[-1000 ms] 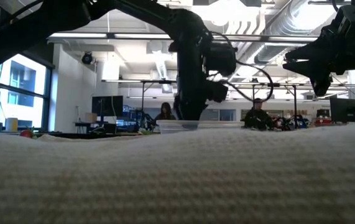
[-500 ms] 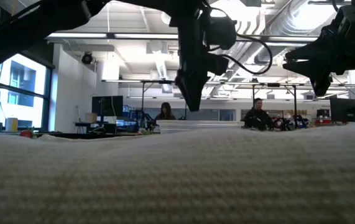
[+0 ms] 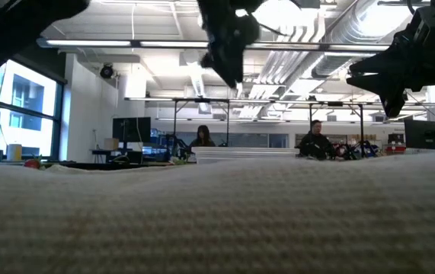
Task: Pick and placing Produce into tupperware
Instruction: Put the apricot into the transparent bin
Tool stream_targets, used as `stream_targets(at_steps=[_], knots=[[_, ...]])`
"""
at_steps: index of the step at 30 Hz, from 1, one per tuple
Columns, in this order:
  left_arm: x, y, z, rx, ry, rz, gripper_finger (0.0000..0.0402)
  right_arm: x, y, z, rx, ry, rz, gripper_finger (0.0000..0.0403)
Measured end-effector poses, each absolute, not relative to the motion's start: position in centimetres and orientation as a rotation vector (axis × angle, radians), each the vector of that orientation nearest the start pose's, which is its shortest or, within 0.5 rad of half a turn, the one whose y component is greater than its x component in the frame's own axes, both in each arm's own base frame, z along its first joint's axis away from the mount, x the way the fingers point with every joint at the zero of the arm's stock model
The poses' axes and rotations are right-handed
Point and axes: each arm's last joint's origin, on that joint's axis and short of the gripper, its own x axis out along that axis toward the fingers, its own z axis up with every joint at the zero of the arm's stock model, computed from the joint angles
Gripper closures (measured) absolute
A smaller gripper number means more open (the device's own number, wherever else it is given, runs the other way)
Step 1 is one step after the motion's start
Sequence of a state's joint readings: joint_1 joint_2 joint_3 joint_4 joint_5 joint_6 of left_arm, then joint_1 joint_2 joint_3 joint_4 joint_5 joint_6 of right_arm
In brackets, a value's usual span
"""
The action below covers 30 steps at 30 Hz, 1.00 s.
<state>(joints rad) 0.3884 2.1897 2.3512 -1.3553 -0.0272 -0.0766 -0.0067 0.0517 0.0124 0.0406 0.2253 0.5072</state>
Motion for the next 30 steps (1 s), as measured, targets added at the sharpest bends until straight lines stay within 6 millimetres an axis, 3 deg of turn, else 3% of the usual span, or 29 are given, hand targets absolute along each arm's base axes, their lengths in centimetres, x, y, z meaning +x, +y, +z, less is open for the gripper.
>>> stream_targets(at_steps=[5,8,17,22,26,30], knots=[[36.7,18.7,37.6,-0.297,1.037,0.519,0.0241,9.9,-0.7,16.8,0.494,-0.059,-0.227,0.0286],[34.5,19.5,39.6,-0.309,0.986,0.561,0.0241,9.9,-0.7,16.8,0.493,-0.059,-0.227,0.0286],[30.0,21.8,41.8,-0.327,0.978,0.628,0.0241,9.9,-0.7,16.8,0.494,-0.059,-0.227,0.0286],[27.1,24.6,40.0,-0.485,1.025,0.738,0.0241,9.9,-0.7,16.8,0.498,-0.059,-0.227,0.0286],[25.4,26.1,36.2,-0.606,1.120,0.790,0.0241,9.9,-0.7,16.8,0.514,-0.061,-0.227,0.0286],[25.2,25.9,31.7,-0.772,1.111,0.773,0.0241,9.9,-0.7,16.8,0.514,-0.062,-0.232,0.0286]])
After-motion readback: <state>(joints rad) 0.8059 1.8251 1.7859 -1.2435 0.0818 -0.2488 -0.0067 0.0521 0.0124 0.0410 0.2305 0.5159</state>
